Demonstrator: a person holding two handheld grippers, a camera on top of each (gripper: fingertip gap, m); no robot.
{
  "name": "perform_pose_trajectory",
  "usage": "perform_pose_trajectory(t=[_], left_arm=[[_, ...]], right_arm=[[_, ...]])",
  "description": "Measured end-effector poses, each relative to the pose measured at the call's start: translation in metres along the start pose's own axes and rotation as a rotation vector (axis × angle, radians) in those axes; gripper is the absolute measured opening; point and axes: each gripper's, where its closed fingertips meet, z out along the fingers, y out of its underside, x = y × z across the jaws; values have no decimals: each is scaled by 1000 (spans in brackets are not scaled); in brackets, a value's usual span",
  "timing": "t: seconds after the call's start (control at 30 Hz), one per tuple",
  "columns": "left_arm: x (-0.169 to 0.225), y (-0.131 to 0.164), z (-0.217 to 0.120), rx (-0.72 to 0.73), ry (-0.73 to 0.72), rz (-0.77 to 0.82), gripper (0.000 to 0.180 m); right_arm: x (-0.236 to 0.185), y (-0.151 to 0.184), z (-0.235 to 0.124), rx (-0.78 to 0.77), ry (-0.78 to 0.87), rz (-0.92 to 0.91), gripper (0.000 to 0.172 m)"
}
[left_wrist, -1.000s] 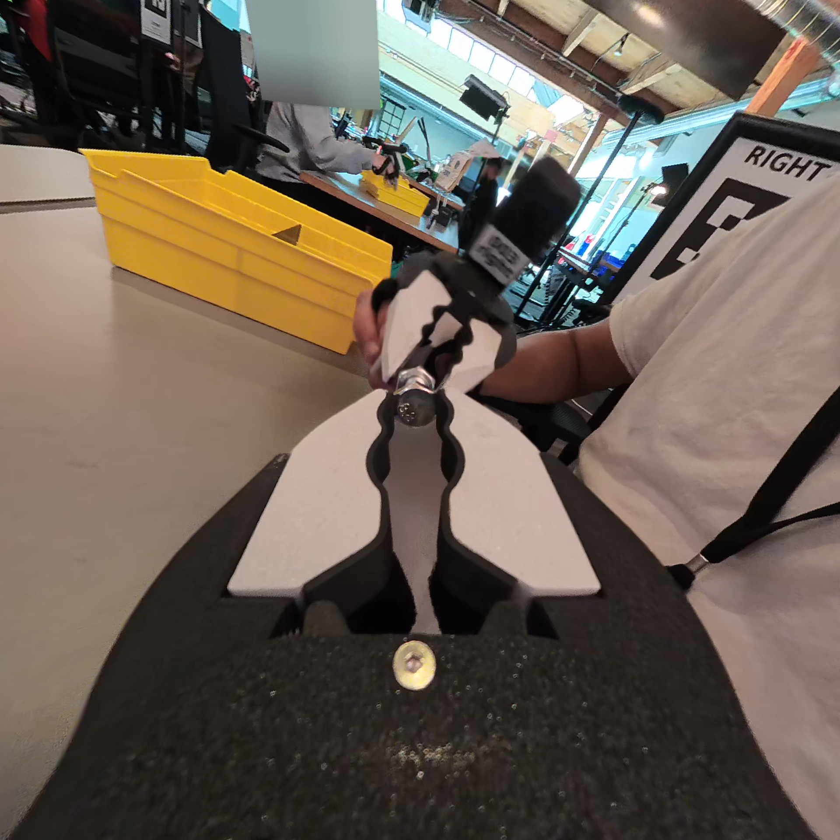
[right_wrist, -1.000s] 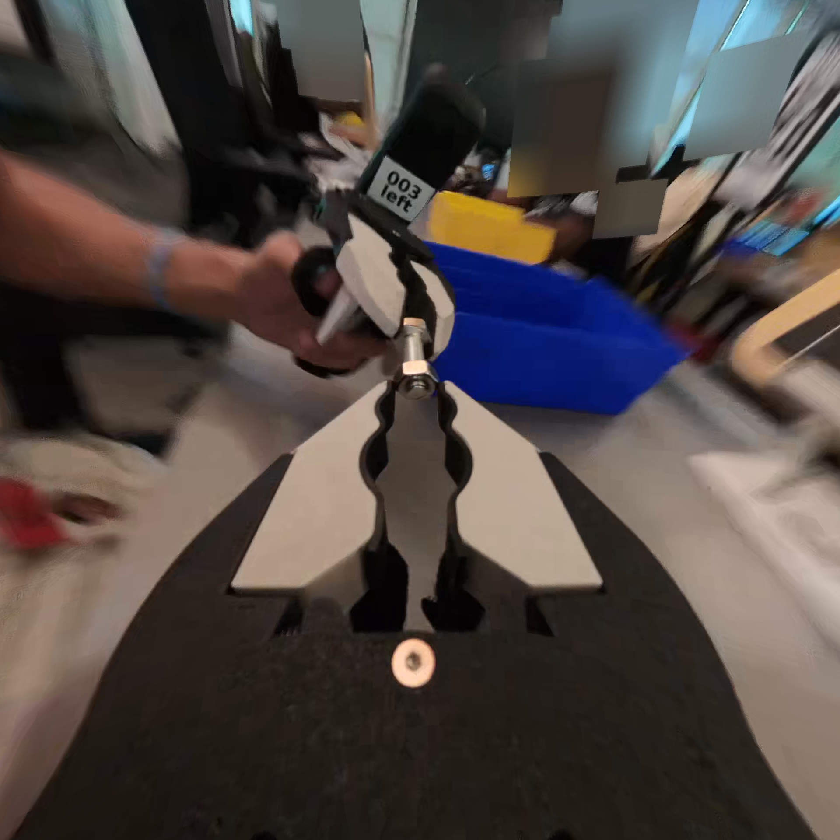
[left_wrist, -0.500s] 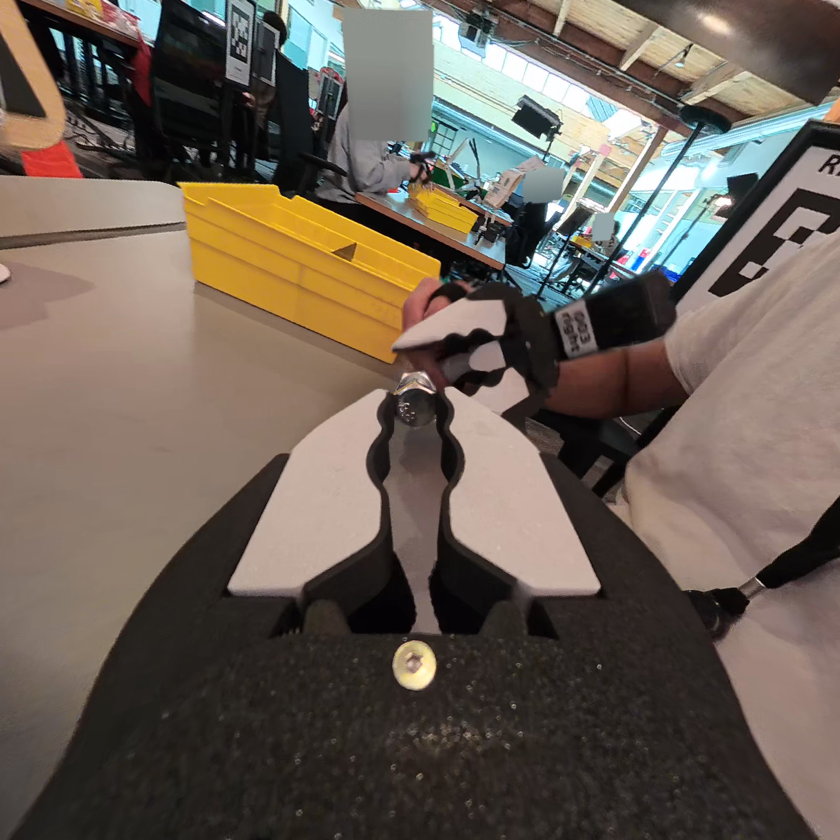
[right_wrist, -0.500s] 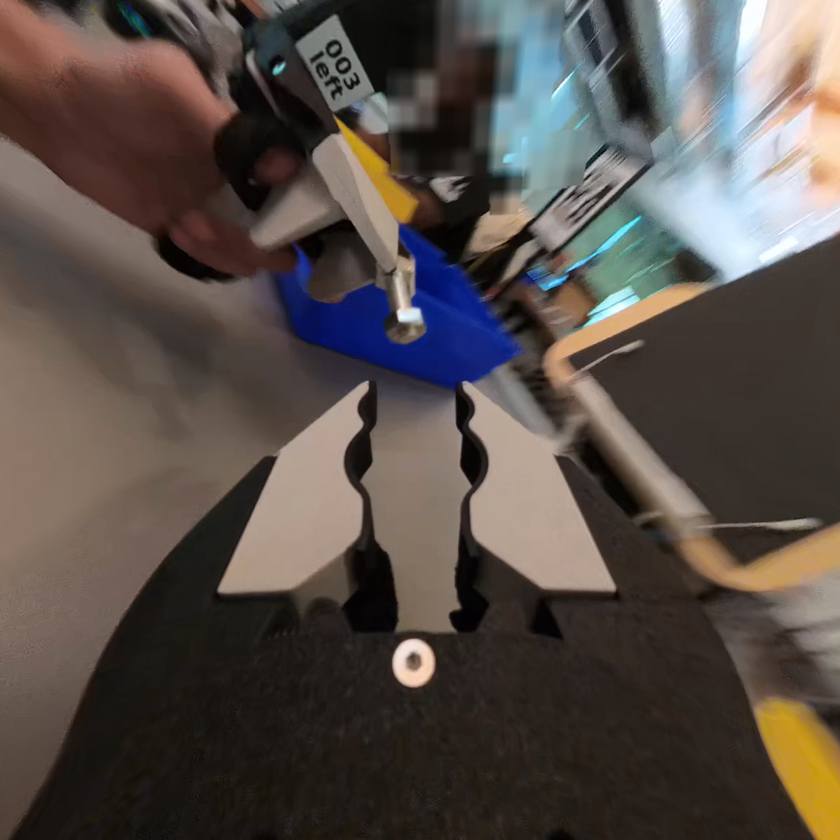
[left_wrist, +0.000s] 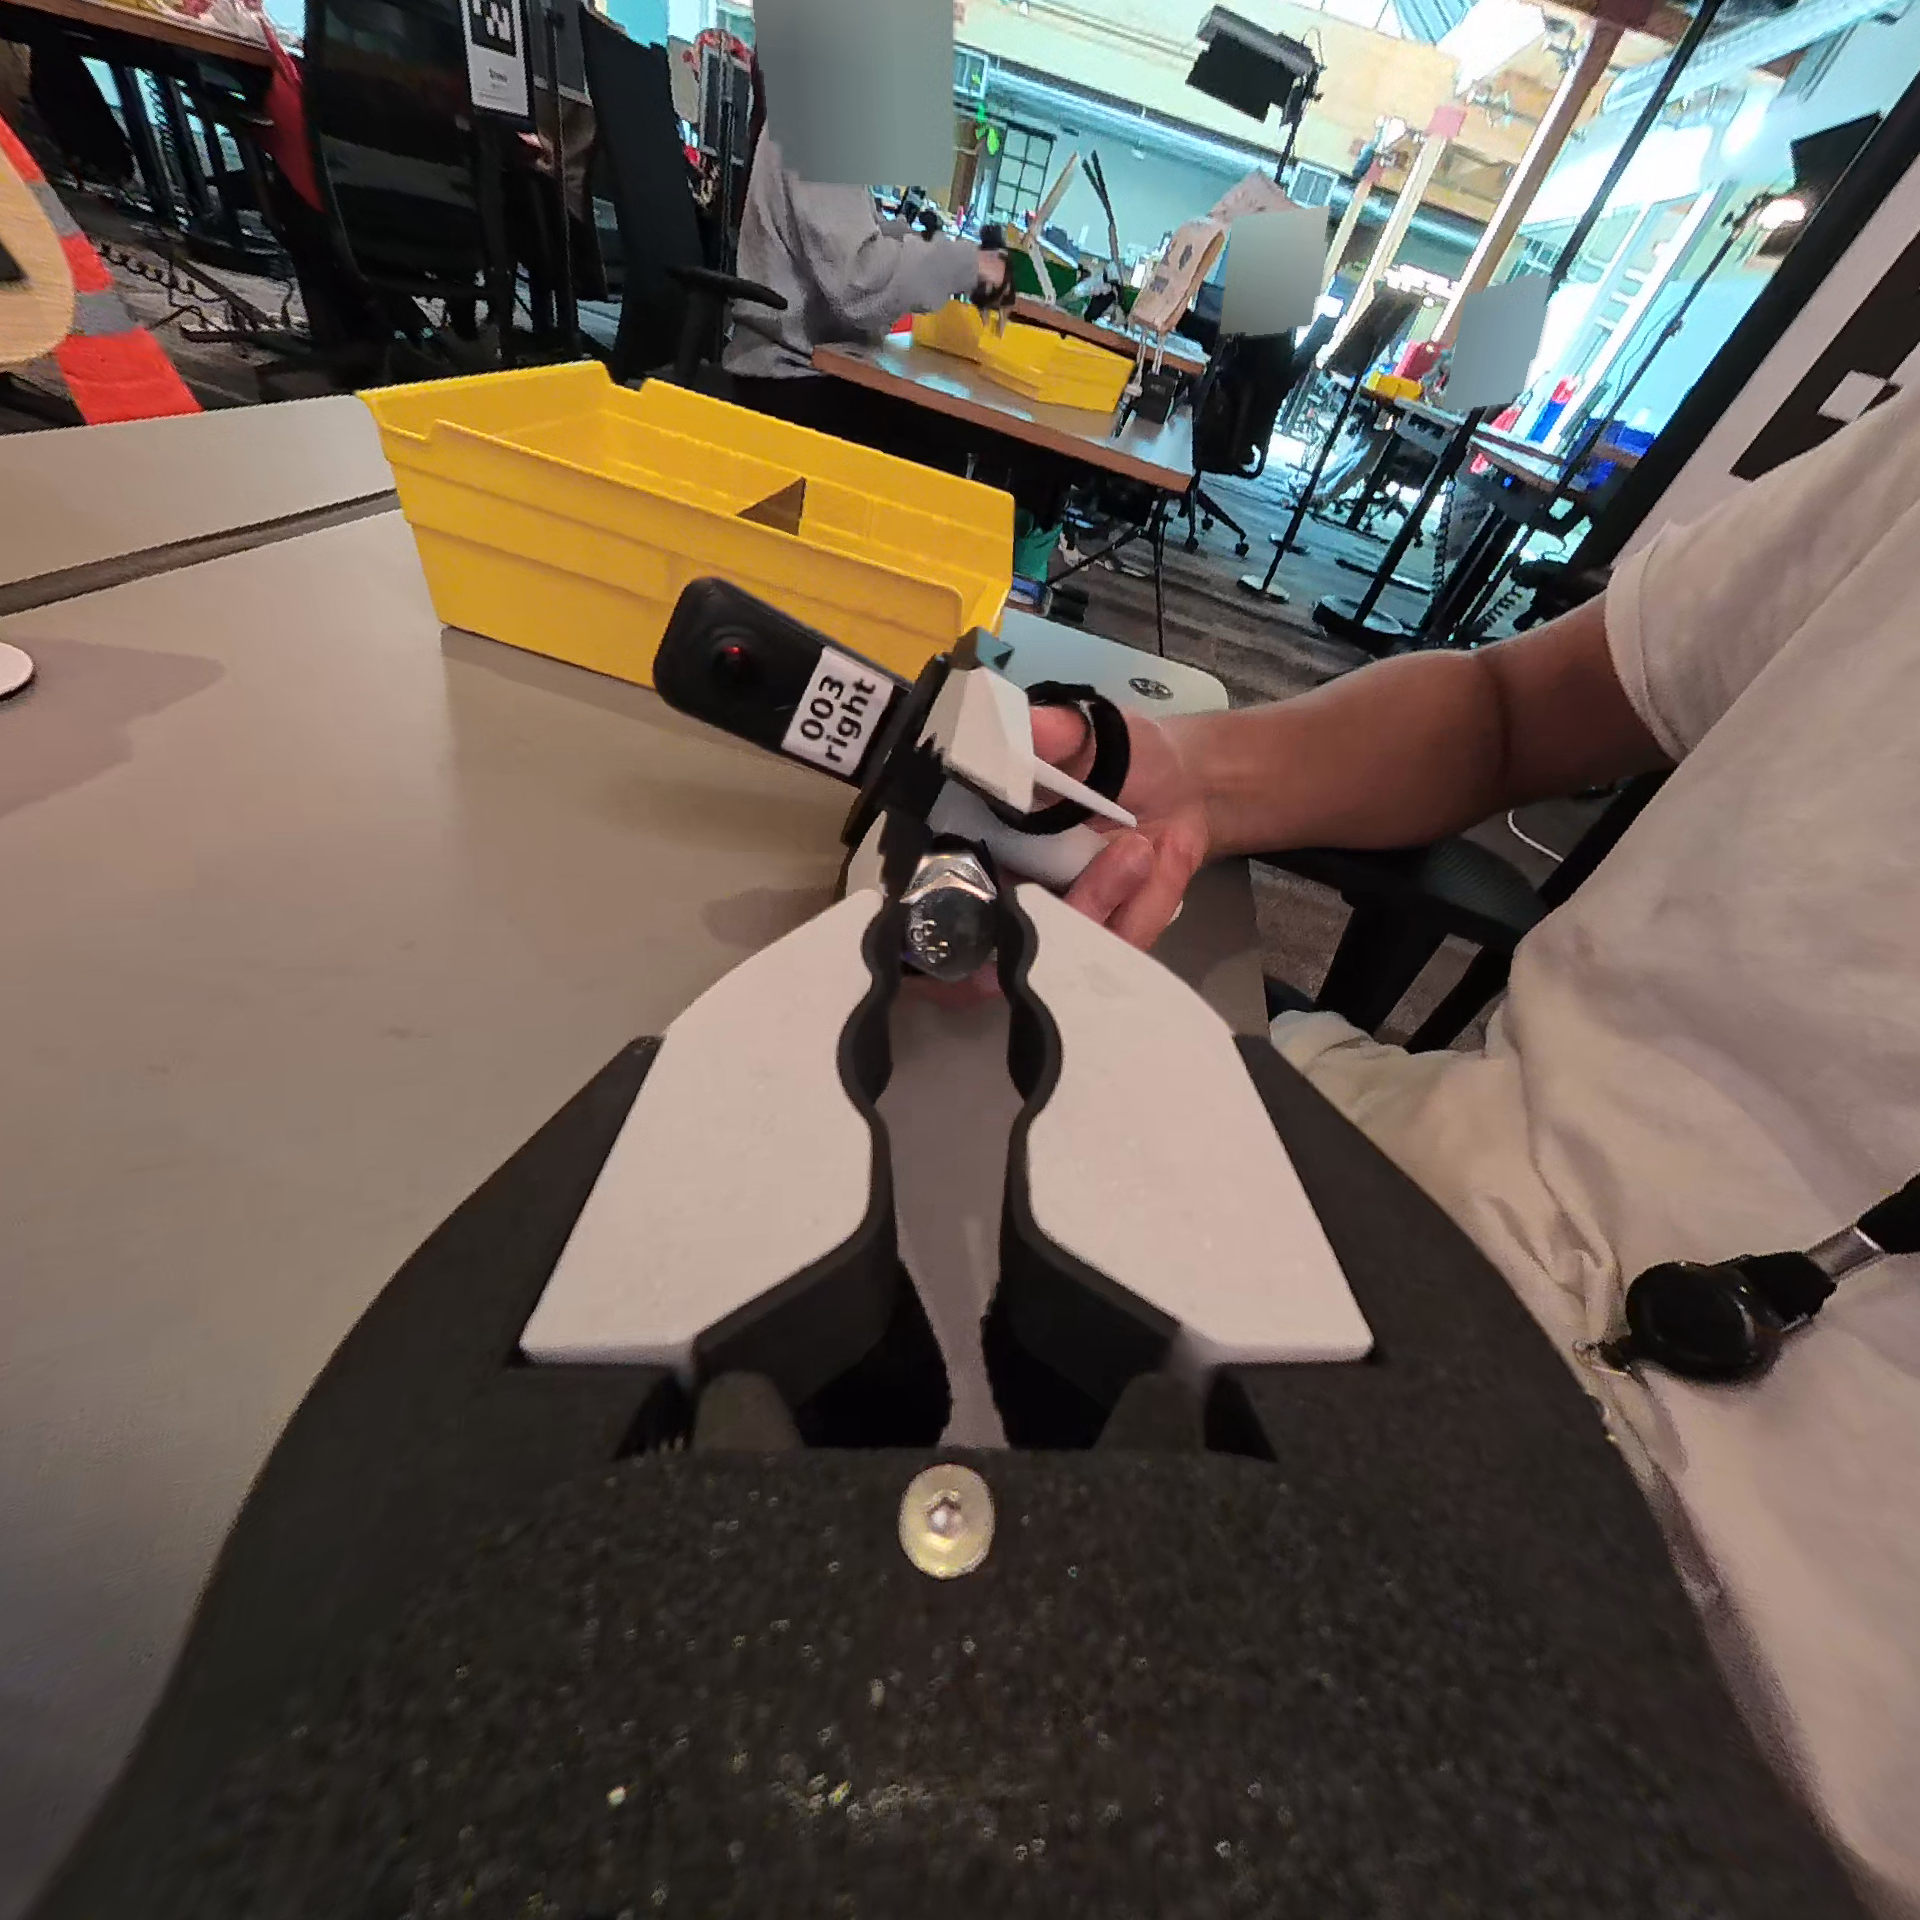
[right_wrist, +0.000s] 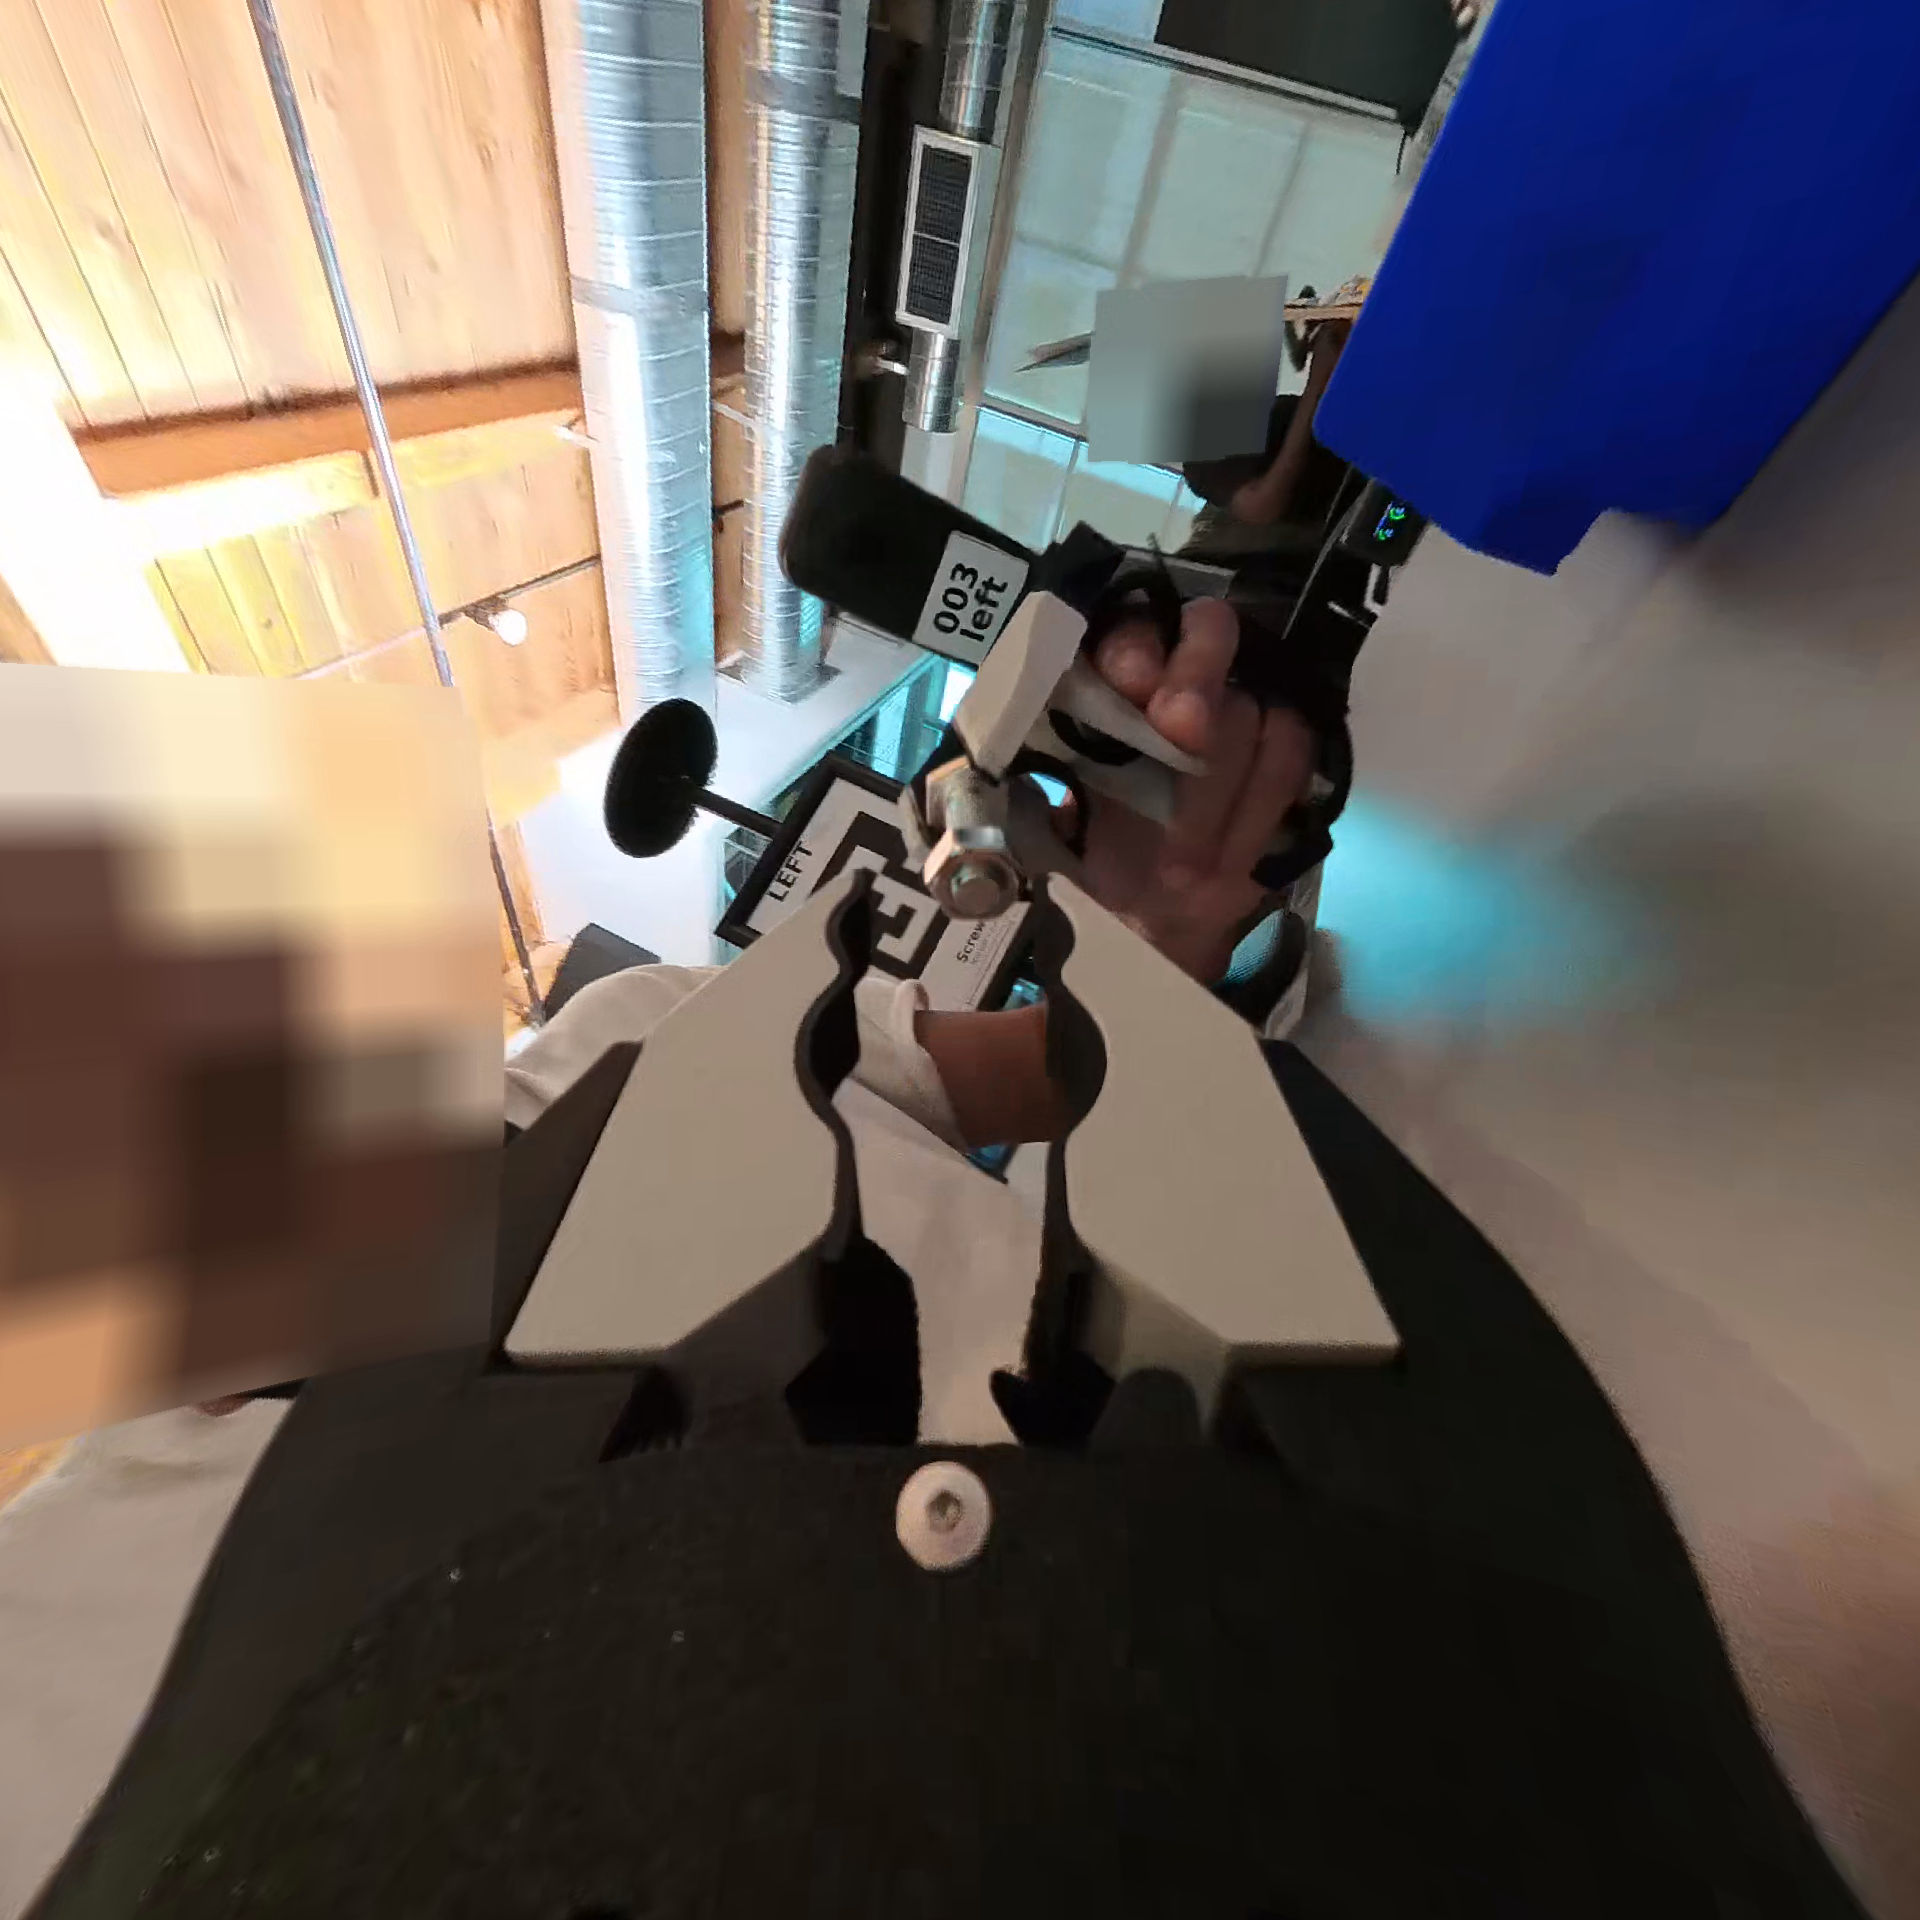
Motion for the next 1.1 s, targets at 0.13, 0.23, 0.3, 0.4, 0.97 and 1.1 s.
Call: perform_pose_trajectory(t=[0.13,0.23,0.3,0.4,0.97,1.1], left_arm=[[3,2,3,-15,6,13,17],[0,4,3,-19,0,7,17],[0,3,2,-9,14,-18,17],[3,-1,1,27,77,-99,17],[5,3,4,8,111,-147,17],[1,-1,1,28,79,-137,17]], right_arm=[[5,2,0,-8,24,3,19],[7,0,-1,-12,82,-94,18],[5,0,0,-33,162,-278,18],[2,2,2,-111,323,-693,18],[-4,1,-7,-373,1103,-2425,26],[-3,-6,-16,-265,959,-1919,36]])
